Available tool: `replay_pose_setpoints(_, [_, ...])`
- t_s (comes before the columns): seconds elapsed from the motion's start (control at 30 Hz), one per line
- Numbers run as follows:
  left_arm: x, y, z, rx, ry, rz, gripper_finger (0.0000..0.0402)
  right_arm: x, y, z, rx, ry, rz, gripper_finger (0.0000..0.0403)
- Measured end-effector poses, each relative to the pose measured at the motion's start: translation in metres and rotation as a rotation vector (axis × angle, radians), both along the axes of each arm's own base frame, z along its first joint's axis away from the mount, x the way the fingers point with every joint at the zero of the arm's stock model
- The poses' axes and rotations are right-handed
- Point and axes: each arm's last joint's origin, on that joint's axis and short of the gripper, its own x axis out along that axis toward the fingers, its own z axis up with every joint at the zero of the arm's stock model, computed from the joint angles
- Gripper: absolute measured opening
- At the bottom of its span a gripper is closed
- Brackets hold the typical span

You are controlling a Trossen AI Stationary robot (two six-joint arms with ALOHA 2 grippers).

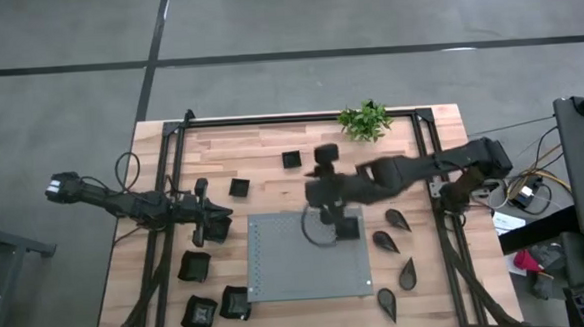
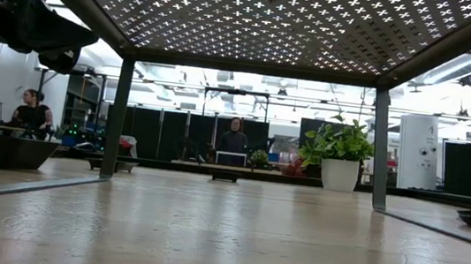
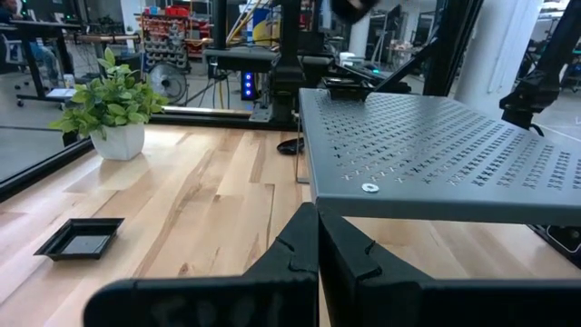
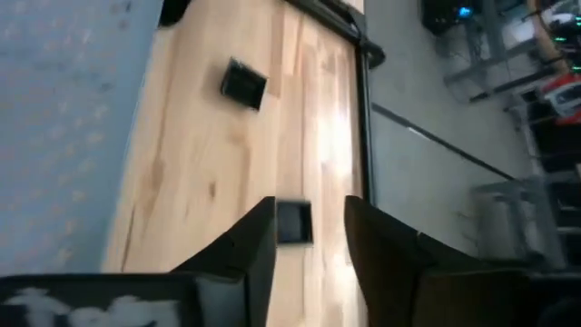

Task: Pick & Place Mini shaped plates
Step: Stack the square plate on top of the square plate on the shelf

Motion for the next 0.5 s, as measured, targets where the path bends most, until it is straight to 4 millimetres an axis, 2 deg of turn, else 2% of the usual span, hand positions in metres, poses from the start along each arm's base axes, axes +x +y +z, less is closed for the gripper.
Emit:
replay_pose_setpoints(0.17, [0.0,0.0,0.0,-0.001,-0.003,0.0,0.0,0.019,-0.043,-0.001,0.153,-0.078,0.065,0.0175])
replay_pose_setpoints(0.3, [0.0,0.0,0.0,-0.001,-0.001,0.0,0.0,0.031,-0.074,-0.007,0.176,-0.127,0.051,0.019])
replay_pose_setpoints(0.5, [0.0,0.0,-0.001,0.002,0.006,0.0,0.0,0.048,-0.112,-0.043,0.16,-0.034,-0.014,0.0194])
